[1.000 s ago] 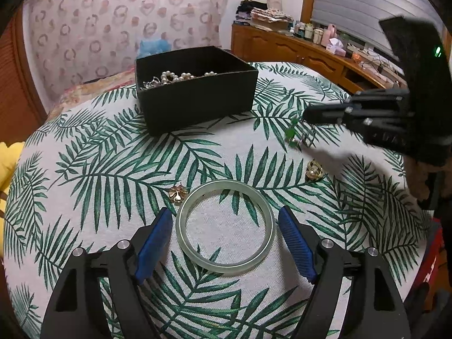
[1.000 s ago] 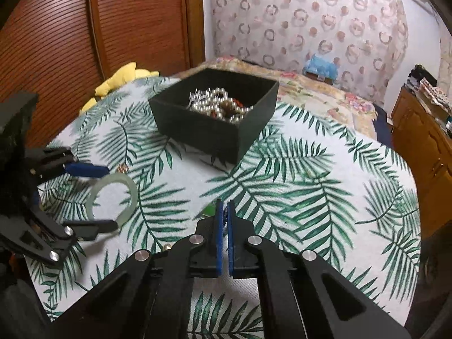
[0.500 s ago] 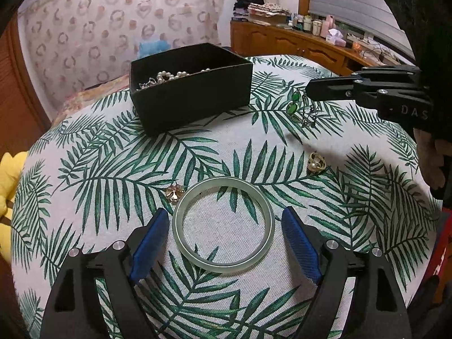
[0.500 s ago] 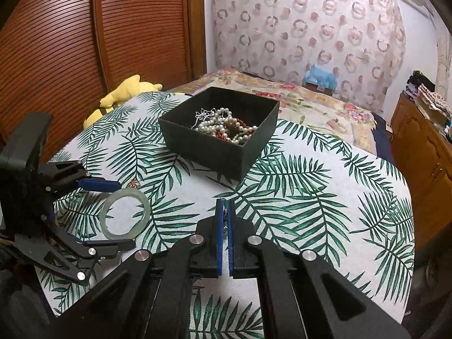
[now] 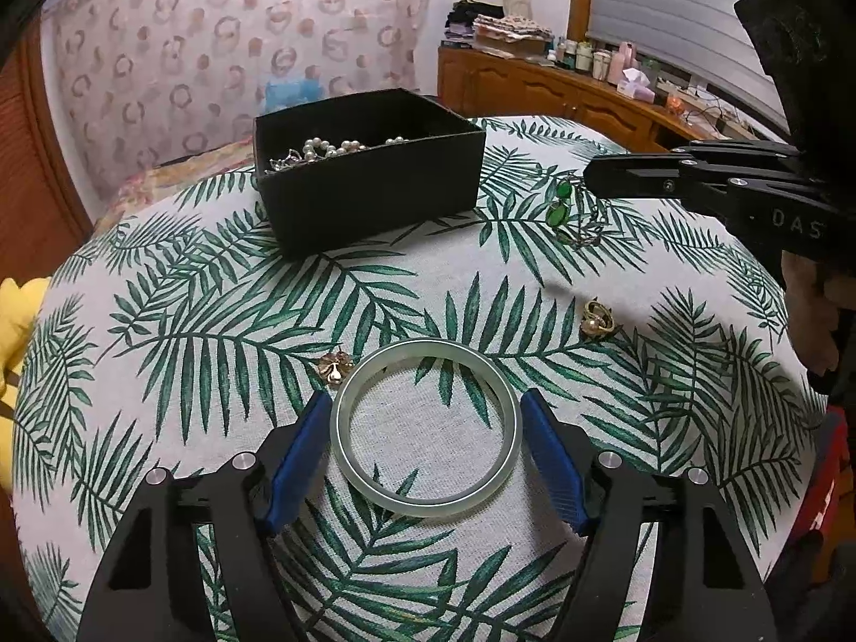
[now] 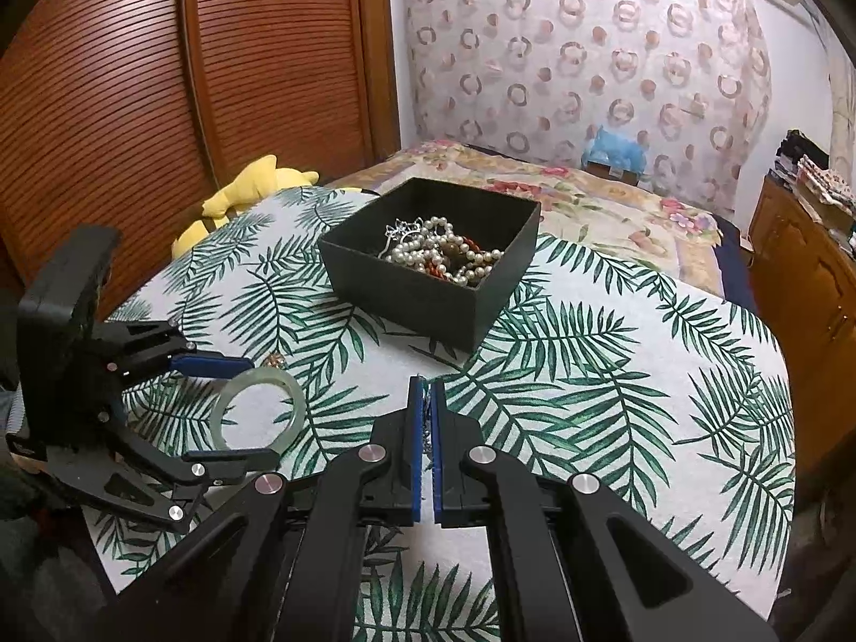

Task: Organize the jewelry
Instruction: 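Grasp the pale jade bangle with the left gripper and lift it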

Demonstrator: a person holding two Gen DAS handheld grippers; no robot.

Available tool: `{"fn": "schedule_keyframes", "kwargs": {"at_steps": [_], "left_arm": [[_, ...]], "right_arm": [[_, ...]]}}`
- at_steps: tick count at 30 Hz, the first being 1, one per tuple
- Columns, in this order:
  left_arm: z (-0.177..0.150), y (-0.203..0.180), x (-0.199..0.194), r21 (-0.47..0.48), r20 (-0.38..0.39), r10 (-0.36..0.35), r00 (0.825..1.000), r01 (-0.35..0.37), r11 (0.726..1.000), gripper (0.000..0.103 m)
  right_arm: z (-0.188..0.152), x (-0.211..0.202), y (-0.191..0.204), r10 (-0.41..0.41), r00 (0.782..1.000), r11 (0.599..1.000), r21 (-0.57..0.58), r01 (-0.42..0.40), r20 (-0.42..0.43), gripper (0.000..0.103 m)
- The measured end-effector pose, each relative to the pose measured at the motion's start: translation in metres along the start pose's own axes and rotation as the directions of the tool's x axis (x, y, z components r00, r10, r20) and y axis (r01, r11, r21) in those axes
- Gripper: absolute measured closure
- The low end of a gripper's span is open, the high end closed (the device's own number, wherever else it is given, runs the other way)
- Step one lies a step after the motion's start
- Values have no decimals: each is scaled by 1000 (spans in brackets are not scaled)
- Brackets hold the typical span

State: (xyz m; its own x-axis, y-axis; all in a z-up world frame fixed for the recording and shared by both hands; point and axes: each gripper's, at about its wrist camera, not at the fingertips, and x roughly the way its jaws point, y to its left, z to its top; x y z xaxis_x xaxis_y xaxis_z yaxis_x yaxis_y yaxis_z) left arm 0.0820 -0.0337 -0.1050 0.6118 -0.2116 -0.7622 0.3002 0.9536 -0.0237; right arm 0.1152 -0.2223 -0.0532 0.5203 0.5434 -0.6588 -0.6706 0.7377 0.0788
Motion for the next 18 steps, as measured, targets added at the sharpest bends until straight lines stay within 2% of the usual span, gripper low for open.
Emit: {"fn": "schedule_keyframes", "kwargs": {"at_steps": [9,18], "left_arm": [[6,-1,-9,-10,38,-18,999,18,1000,34],[37,7,-21,-13,99,-27,995,29,999,34]], "right_arm": [[13,0,0,25,999,1000,-10,-25,21,100],[46,1,-2,55,997,998,-37,-53,58,100]]}}
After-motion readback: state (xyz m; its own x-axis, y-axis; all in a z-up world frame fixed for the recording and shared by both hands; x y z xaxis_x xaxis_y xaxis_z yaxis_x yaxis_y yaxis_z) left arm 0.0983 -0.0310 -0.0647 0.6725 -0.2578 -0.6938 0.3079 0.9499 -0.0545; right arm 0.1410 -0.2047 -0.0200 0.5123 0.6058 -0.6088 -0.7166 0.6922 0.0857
